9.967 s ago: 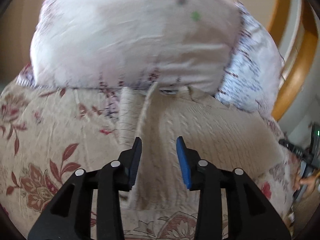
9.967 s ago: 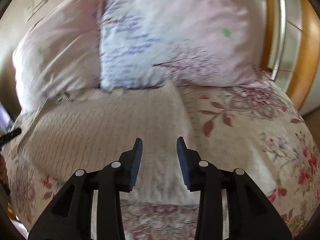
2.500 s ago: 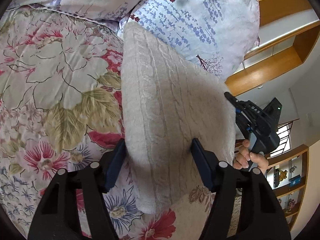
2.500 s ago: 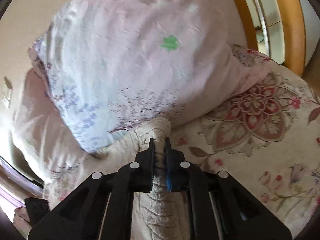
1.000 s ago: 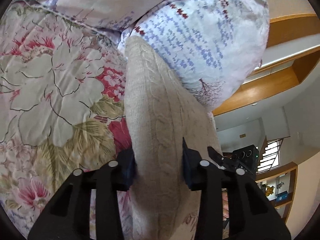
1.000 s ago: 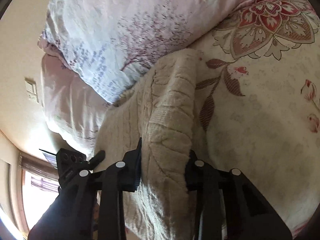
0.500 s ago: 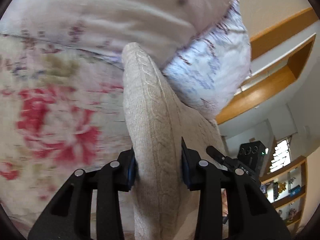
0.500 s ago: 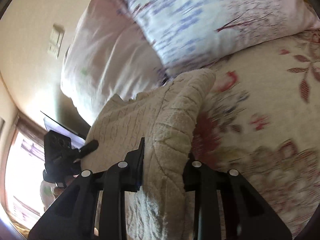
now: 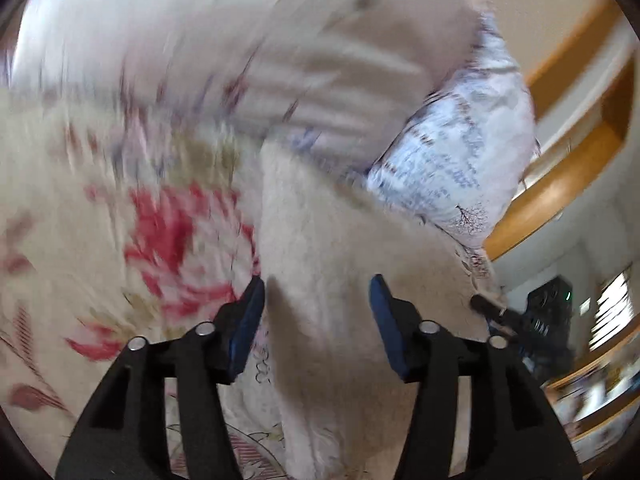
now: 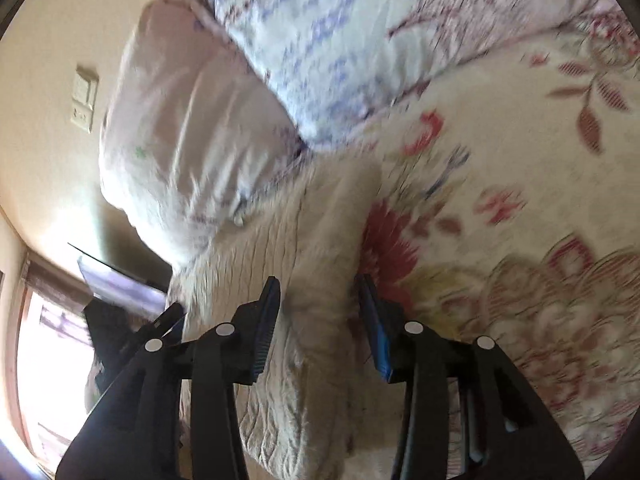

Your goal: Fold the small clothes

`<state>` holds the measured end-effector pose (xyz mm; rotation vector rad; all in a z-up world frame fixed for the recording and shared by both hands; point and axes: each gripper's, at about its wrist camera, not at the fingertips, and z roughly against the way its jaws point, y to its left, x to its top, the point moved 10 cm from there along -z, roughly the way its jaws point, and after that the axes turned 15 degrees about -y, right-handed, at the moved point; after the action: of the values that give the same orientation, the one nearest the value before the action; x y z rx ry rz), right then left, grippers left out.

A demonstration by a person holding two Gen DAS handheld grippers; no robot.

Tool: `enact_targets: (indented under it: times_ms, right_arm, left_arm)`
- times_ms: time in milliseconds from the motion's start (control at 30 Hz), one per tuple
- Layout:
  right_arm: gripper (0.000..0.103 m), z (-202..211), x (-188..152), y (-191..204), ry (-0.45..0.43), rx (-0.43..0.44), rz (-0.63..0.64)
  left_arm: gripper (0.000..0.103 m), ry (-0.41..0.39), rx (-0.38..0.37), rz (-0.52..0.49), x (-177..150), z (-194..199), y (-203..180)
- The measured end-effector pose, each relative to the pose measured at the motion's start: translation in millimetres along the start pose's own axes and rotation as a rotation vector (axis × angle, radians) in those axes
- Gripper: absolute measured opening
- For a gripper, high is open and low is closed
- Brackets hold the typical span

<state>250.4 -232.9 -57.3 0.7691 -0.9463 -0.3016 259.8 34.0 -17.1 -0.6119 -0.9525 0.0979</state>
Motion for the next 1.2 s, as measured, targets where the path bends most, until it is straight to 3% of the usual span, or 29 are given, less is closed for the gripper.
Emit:
enact_targets:
  times_ms: [67, 100, 167, 267, 400, 533, 700, 733, 800, 833, 900, 1033, 1133, 1200]
  right_arm:
    - [0.042, -1, -3, -4, 0.017, -0.001, 0.003]
    - [0.026, -4, -6, -2, 0.031, 0.004, 0.011]
    - [0.012, -7, -7, 5, 0.011, -0.012, 0.09]
    - [0.01, -3, 5, 12, -0.059, -0.074, 0.18]
    - [0.009, -17, 9, -1, -0.054, -0.169, 0.211]
    - [0.009, -31, 6, -18, -0.033, -0.245, 0.223]
    - [0.01, -35, 3, -19, -0.015, -0.253, 0.246]
    - [0.013, -31, 4, -15, -0.027, -0.252, 0.264]
    - [0.033, -13, 7, -5, -0.069, -0.253, 0.303]
    - [0.037, -7, 7, 0, -0.086, -0.245, 0.316]
    - [0.038, 11, 1, 19, -0.118, -0.195, 0.363]
    - [0.038, 29, -30, 52, -0.105, -0.127, 0.506]
    - [0.038, 27, -54, 58, -0.059, -0.129, 0.582]
    - [0.038, 17, -66, 51, -0.012, -0.183, 0.623]
  left_arm:
    - [0.062, -0.037, -0.012, -0.099, 6, 6, -21]
    - [0.063, -0.044, -0.017, -0.154, 6, 8, -31]
    - [0.064, -0.048, -0.024, -0.247, 3, 7, -50]
    - [0.064, -0.031, -0.022, -0.344, -5, -1, -70]
    - [0.064, 0.017, -0.002, -0.395, -20, -14, -77]
    - [0.064, 0.091, 0.048, -0.404, -35, -31, -67]
    - [0.064, 0.113, 0.093, -0.462, -40, -42, -67]
    - [0.064, 0.102, 0.094, -0.476, -40, -41, -67]
    - [0.064, 0.072, 0.093, -0.467, -38, -34, -68]
    - [0.064, 0.05, 0.087, -0.449, -35, -26, -67]
    - [0.068, 0.022, 0.09, -0.426, -32, -12, -64]
    - [0.071, -0.02, 0.177, -0.429, -29, 18, -39]
    - [0.071, 0.016, 0.222, -0.421, -37, 19, -21]
    - [0.072, 0.046, 0.238, -0.415, -45, 13, -14]
